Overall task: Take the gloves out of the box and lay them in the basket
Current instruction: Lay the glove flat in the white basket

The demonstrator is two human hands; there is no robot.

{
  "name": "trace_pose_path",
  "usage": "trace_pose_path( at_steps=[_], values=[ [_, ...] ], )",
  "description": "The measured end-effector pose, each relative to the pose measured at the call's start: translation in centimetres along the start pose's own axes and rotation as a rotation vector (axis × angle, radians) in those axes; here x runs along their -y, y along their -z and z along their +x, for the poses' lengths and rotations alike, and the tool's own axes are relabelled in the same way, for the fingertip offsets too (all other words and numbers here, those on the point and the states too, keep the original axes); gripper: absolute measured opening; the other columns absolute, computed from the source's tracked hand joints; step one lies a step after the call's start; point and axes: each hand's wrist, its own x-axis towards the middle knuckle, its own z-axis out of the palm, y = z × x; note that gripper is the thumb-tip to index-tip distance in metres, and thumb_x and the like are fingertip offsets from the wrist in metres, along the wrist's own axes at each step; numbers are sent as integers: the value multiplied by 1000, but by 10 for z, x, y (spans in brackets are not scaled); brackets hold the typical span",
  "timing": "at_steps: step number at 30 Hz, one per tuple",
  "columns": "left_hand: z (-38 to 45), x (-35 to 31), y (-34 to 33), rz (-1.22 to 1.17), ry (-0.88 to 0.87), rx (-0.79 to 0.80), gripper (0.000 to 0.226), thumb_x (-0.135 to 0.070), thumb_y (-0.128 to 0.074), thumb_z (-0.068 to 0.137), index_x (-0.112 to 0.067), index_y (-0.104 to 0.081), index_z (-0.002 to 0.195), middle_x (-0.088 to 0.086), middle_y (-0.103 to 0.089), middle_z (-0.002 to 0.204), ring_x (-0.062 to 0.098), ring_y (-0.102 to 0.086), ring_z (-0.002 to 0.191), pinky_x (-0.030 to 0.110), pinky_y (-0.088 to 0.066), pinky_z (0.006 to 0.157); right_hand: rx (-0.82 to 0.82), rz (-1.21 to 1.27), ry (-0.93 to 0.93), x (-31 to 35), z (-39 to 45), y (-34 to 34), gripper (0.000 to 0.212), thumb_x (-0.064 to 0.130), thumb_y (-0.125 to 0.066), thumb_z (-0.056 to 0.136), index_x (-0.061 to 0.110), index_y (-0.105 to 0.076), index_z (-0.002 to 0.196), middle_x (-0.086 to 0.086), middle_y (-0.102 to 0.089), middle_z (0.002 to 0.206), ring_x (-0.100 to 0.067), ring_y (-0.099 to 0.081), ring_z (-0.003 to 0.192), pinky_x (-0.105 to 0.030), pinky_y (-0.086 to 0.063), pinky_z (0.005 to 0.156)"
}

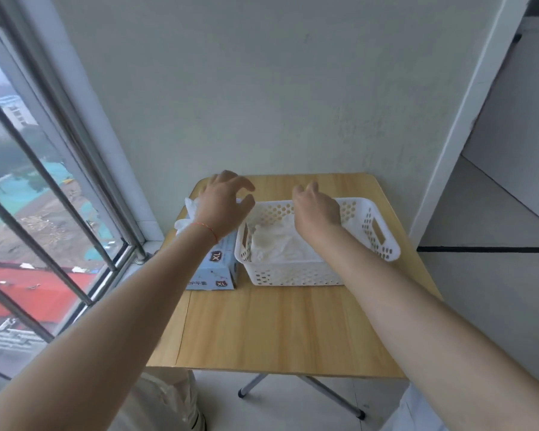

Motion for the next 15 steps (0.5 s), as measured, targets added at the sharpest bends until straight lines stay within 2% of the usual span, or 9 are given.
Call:
trace_pose_path(
  at_steps=[3, 7, 10, 13, 15],
  values=[
    [-9, 23, 17, 68, 71, 23, 21, -25, -59, 91, -25, -69, 109, 4, -56, 126, 26, -45, 123, 38, -32, 101, 90, -60, -9, 19, 10, -7, 37, -4, -52, 88, 7, -57, 123, -13, -55, 120, -31, -62, 105, -33, -41, 68],
    [-24, 38, 20, 71, 71, 33, 18, -26, -58, 91, -26, -70, 105, 3, -56, 122, 25, -47, 120, 38, -35, 101, 131, -126, -45, 26, 15, -14, 38, 1, -51, 91, 9, -57, 127, -13, -50, 126, -30, -56, 112, -36, -45, 76],
    [-24, 13, 7, -22, 26, 33, 15, -23, -62, 89, -22, -73, 99, 3, -60, 110, 24, -53, 108, 39, -42, 96, 90, -149, -83, 15, 13, -13, 38, 5, -47, 93, 10, -52, 130, -14, -51, 130, -31, -51, 118, -38, -46, 83],
    [-19, -21, -15, -70, -15, 204, 12, -26, -62, 89, -25, -72, 95, -2, -59, 99, 21, -61, 95, 33, -49, 87, 76, -120, -99, -2, 10, -9, 39, 0, -44, 91, 11, -47, 129, -13, -59, 123, -32, -57, 112, -36, -42, 75],
    [-14, -42, -33, -4, -44, 346, 15, -33, -60, 90, -29, -69, 102, -4, -61, 102, 19, -61, 96, 30, -47, 87, 85, -102, -117, -20, 7, -5, 42, -2, -46, 89, 11, -44, 128, -12, -62, 119, -32, -61, 107, -33, -40, 69]
  ],
)
